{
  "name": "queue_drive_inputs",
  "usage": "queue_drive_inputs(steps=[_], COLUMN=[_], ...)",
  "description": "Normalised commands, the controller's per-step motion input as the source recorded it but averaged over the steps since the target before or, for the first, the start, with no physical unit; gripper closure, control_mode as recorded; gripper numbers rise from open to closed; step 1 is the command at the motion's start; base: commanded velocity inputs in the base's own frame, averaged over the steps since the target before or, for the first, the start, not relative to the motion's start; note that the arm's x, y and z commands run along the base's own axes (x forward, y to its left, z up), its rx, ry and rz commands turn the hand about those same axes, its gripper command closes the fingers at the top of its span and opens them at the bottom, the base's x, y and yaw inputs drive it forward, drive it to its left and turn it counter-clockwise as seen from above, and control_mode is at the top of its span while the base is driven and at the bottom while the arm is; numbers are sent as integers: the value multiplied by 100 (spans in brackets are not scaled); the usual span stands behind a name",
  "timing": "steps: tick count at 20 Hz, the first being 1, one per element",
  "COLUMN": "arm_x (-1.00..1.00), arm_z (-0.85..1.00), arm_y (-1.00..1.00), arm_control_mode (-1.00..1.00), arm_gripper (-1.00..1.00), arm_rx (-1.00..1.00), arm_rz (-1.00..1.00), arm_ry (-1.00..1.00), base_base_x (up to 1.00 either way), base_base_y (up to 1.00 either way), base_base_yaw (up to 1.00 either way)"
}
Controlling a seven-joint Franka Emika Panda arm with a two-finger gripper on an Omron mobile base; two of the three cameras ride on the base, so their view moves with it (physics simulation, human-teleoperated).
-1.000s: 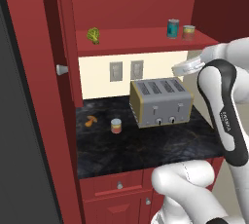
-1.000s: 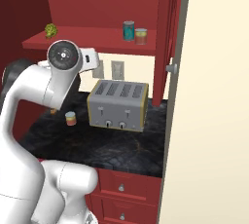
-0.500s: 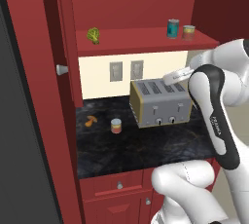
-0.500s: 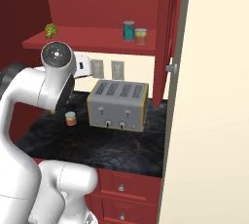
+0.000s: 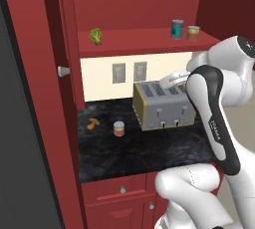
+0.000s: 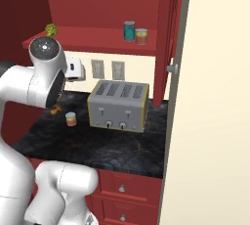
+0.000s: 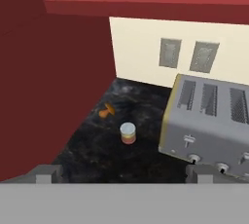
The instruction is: Pick the cans from the counter and place them in their designated side in the cabinet.
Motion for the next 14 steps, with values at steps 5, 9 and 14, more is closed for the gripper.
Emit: queue_drive_inputs(steps=[5, 9, 14], arm_x=[-10, -6, -3], arm_z=[-13, -16, -26], arm_y=[30, 15, 1], arm_control_mode=[-100, -100, -100], arm_gripper=[-100, -100, -100], arm_rx=[0, 0, -3], arm_rz=[-6, -4, -2], arm_ry=[1, -1, 0], base_base_x=[0, 0, 0], base_base_y=[0, 0, 0], base_base_yaw=[0, 0, 0])
